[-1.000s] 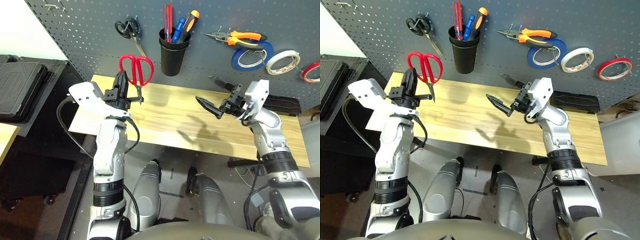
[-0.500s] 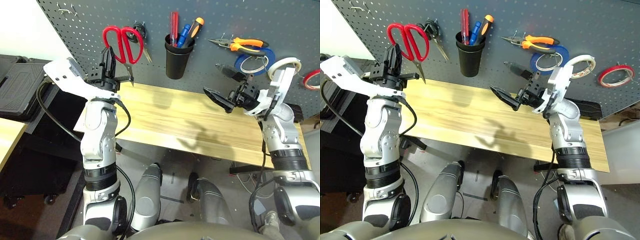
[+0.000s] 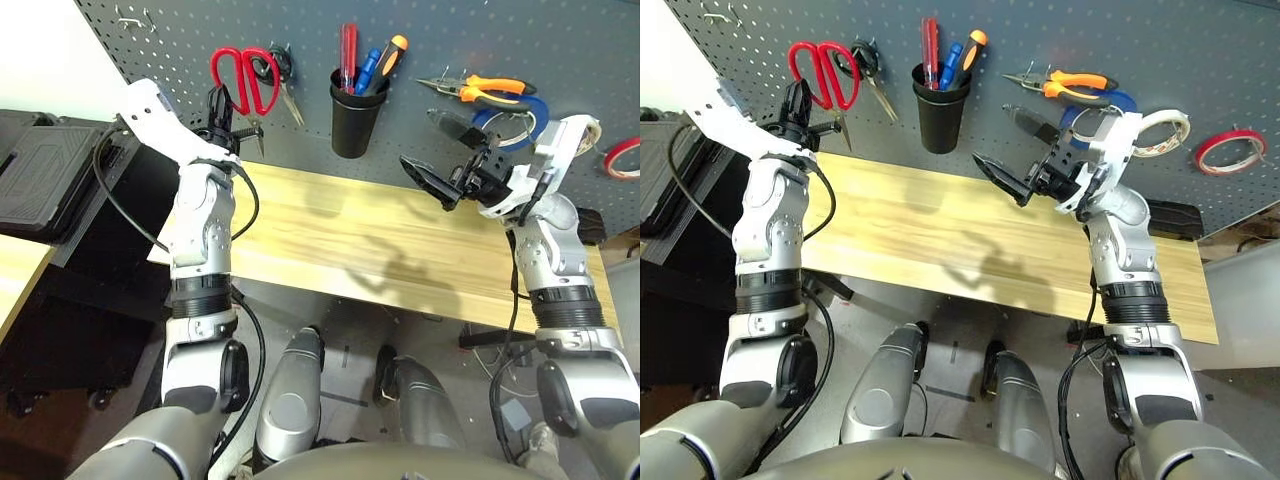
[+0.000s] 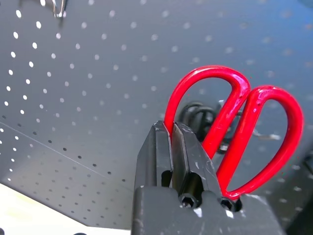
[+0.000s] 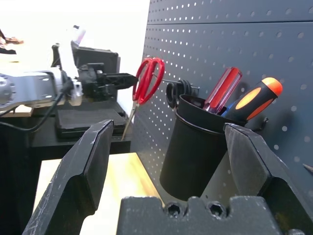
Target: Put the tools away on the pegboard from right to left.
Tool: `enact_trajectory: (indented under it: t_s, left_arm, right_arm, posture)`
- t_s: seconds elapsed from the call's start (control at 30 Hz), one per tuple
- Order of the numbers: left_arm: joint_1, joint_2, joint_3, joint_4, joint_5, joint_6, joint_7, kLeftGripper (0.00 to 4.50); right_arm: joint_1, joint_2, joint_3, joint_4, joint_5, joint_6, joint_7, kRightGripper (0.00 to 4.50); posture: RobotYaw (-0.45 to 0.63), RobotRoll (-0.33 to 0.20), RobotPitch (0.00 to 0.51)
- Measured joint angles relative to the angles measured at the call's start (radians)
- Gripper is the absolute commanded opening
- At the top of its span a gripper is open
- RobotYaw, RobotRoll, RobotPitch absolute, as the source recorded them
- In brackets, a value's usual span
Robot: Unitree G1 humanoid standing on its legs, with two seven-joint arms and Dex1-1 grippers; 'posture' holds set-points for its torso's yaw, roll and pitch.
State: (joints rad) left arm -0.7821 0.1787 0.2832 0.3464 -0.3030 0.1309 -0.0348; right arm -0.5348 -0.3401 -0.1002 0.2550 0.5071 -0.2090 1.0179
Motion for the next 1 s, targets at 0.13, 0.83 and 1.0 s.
enact_trajectory:
  t_s: [0.13,0.83,1.0]
  left_arm:
    - [-0.105,0.026,0.004,0.203,0.011,-0.048,-0.029,0.03]
    - [0.262,0.053,-0.227,0.137,0.158,-0.080,-0.325,4.43]
    - [0.398,0.054,-0.214,0.009,0.157,-0.084,-0.313,4.43]
  right_arm:
    - [0.000,0.001,0.000,0.000,-0.018,-0.008,-0.015,4.50]
    - [0.058,0.108,-0.056,0.227,-0.366,-0.181,-0.656,4.50]
    - [0.087,0.126,-0.088,0.295,-0.443,-0.193,-0.890,4.50]
  posture:
    - [0.31,0.000,0.152]
    - [0.29,0.000,0.228]
    - [0.28,0.000,0.249]
